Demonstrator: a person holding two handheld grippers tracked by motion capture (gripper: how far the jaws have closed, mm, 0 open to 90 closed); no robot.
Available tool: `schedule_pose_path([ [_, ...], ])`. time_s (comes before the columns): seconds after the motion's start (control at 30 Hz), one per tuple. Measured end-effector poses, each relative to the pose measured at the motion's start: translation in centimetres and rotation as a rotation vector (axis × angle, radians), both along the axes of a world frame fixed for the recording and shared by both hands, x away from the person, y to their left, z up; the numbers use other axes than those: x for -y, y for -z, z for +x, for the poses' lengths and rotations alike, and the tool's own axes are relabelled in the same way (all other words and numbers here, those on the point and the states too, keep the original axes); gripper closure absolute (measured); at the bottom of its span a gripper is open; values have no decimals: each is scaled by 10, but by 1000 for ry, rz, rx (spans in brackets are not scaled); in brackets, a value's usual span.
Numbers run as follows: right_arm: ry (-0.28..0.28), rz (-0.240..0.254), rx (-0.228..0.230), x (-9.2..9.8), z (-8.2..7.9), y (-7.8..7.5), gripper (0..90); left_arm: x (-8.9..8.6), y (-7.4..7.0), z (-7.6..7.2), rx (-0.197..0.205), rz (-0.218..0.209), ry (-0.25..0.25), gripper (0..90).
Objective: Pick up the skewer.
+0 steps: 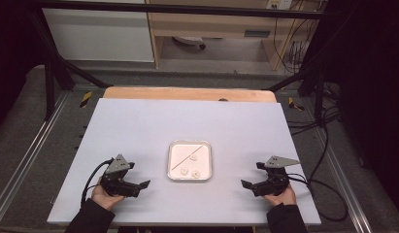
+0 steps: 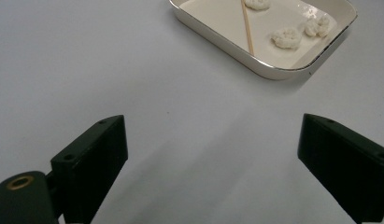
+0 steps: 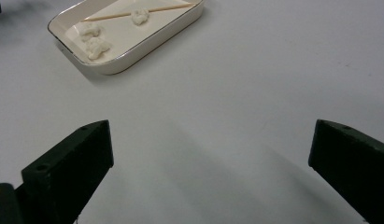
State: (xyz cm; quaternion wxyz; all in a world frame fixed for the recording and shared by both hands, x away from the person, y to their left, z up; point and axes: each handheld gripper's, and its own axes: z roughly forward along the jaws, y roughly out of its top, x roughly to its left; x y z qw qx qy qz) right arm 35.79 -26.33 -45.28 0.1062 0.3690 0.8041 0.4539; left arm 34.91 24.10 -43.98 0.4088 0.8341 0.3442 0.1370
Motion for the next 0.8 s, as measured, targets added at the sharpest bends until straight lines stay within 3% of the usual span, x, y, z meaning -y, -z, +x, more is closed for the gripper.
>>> schedule_pose_path([
  [0.13, 1, 3, -3, -1, 0, 0, 7, 2, -1, 1, -5, -11, -2, 83],
  [0.8, 3, -4, 1, 0, 0, 0, 7, 26, -14, 7, 4, 23, 27, 86],
])
